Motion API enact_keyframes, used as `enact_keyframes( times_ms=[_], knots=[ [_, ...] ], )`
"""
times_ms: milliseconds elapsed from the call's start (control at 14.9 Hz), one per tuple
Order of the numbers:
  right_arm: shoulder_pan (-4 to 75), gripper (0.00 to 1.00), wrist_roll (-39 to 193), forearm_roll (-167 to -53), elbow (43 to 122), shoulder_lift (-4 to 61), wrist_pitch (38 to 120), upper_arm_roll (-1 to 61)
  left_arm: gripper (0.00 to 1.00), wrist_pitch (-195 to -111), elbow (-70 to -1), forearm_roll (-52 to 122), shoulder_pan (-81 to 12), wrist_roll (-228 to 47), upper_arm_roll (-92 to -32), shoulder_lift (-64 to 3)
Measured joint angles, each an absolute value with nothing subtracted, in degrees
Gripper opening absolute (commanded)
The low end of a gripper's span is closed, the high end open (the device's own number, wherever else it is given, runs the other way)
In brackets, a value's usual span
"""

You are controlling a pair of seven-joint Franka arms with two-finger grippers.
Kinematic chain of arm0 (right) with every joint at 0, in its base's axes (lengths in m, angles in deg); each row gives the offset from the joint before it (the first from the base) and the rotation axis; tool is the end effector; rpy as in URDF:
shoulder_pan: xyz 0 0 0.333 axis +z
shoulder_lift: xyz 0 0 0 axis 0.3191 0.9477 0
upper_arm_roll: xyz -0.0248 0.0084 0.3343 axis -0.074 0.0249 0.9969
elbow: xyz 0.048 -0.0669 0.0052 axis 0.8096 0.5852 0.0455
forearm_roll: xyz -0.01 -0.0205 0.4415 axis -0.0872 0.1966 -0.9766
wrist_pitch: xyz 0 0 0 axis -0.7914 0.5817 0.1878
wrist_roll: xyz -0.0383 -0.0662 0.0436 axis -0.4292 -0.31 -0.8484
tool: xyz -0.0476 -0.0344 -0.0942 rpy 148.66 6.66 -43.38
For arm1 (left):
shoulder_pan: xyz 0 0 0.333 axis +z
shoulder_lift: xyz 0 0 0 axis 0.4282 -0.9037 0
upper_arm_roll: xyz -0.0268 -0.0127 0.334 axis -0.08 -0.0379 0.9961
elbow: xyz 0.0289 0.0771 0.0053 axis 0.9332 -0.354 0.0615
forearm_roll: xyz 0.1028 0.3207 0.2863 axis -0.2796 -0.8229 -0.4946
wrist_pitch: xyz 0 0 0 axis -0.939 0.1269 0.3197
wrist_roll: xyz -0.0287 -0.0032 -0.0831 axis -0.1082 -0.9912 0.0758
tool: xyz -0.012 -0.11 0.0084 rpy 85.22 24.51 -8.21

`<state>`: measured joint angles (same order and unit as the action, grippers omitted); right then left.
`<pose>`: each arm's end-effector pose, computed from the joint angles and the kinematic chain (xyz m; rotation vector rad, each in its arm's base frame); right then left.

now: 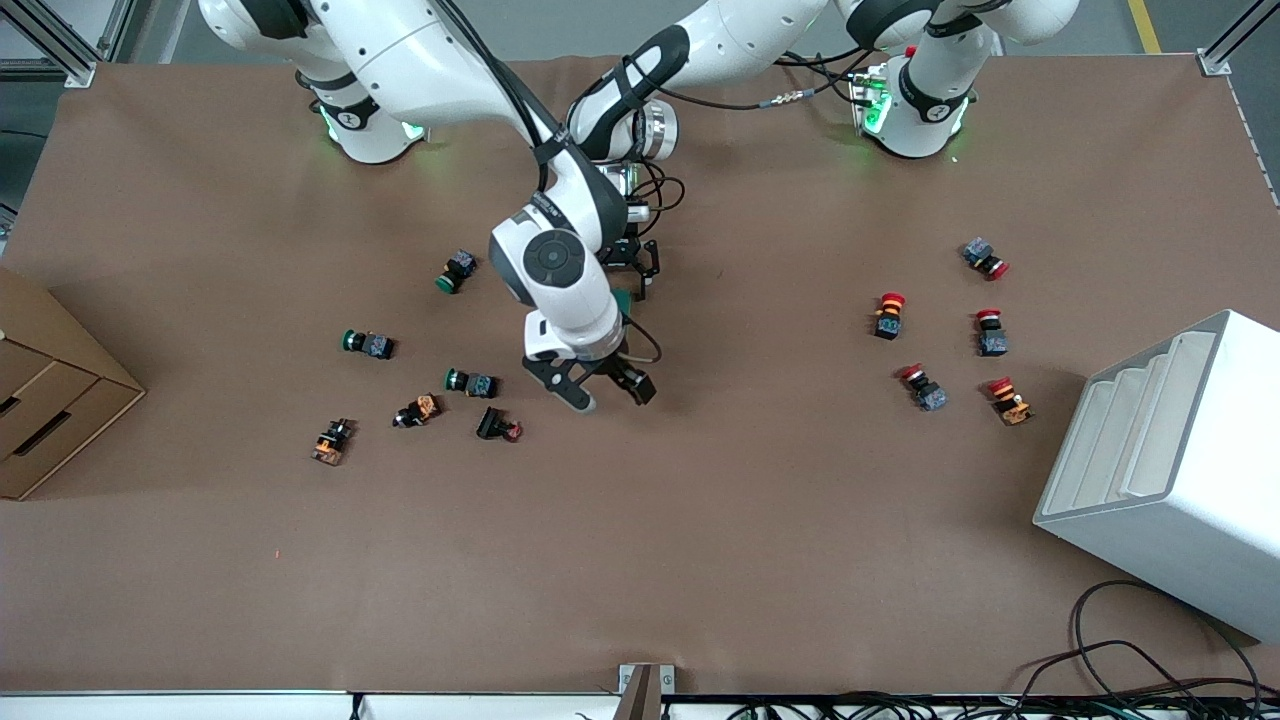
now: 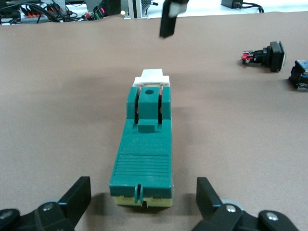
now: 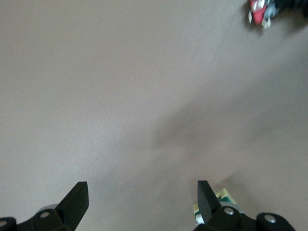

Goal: Close load switch with both arms

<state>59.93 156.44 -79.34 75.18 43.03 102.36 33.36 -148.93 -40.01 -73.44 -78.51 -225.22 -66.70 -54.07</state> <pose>0.5915 0.4865 0.2360 -2.8019 1.0005 -0.0630 0.2264 -0.6154 0.0541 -2.7246 0.0625 -1.5291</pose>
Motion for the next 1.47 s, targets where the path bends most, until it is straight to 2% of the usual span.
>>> enact_keyframes(
  times_ms=[402,670,1006,1475],
  knots=[
    [50.1,1.00,136.7,-79.3,71.5,38.0,86.9,33.1,0.98,-149.0,-37.6,-71.4,-78.0,-221.7,-66.8,-54.0],
    [41.7,1.00,118.9,-79.4,71.4,32.5,74.6,33.0,0.97,-149.1,-32.8,-60.2,-78.0,-213.1,-67.0,-52.1],
    [32.0,1.00,98.6,-79.2,71.5,27.3,63.0,32.9,0.97,-149.2,-22.9,-42.4,-76.0,-194.2,-66.9,-46.8],
    [21.8,1.00,78.9,-73.2,70.8,21.4,55.5,32.9,0.98,-149.3,-18.5,-18.7,-66.0,-166.3,-66.8,-35.0]
  ],
)
